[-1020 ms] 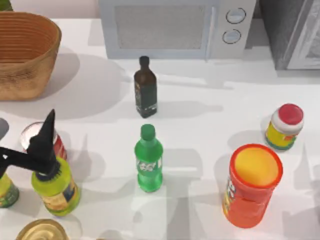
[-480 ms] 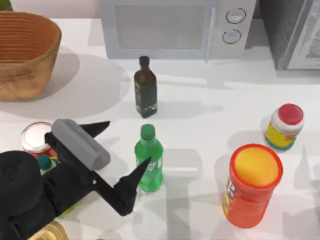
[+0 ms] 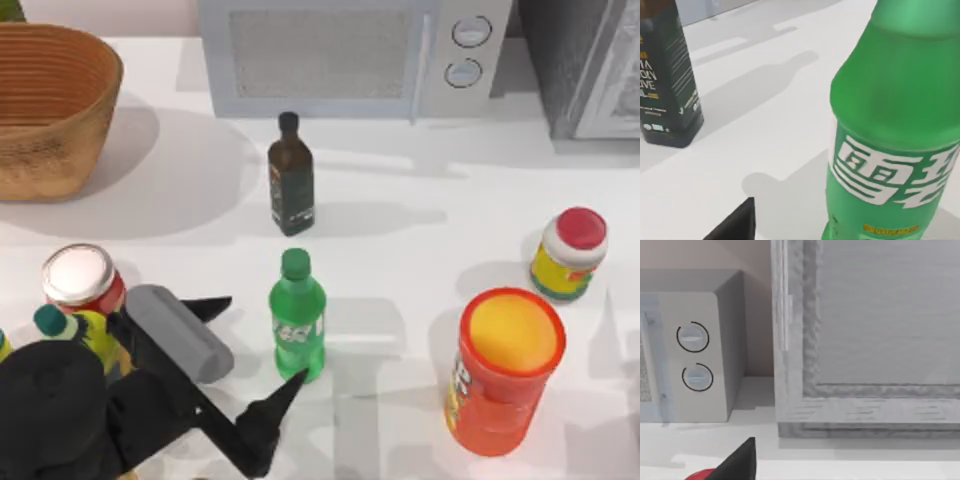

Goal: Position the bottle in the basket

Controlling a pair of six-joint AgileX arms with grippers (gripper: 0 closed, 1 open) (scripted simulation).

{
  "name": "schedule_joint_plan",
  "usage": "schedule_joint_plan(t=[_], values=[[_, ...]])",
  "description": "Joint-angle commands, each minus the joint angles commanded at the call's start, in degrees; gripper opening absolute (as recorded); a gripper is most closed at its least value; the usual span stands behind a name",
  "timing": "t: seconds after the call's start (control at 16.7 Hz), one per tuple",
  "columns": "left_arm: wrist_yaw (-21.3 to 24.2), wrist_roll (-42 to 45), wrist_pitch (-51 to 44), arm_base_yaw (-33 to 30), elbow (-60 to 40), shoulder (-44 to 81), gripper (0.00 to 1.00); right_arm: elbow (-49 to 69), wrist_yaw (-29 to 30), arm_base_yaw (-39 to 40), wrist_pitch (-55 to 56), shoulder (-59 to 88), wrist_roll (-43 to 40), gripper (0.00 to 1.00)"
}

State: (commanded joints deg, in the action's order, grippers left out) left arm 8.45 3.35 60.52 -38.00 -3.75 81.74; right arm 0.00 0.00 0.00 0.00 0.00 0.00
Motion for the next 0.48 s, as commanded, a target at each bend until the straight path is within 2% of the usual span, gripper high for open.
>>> schedule_joint_plan(t=[0.24,0.48], values=[[0.45,0.21,-0.92,0.34,-2.07,0.8,1.0,0.0,0.0,0.0,0.0,0.0,0.0,1.0],[0.85,0.27,-0.58,0.63,-8.09,7.62,1.0,0.0,0.0,0.0,0.0,0.0,0.0,1.0]])
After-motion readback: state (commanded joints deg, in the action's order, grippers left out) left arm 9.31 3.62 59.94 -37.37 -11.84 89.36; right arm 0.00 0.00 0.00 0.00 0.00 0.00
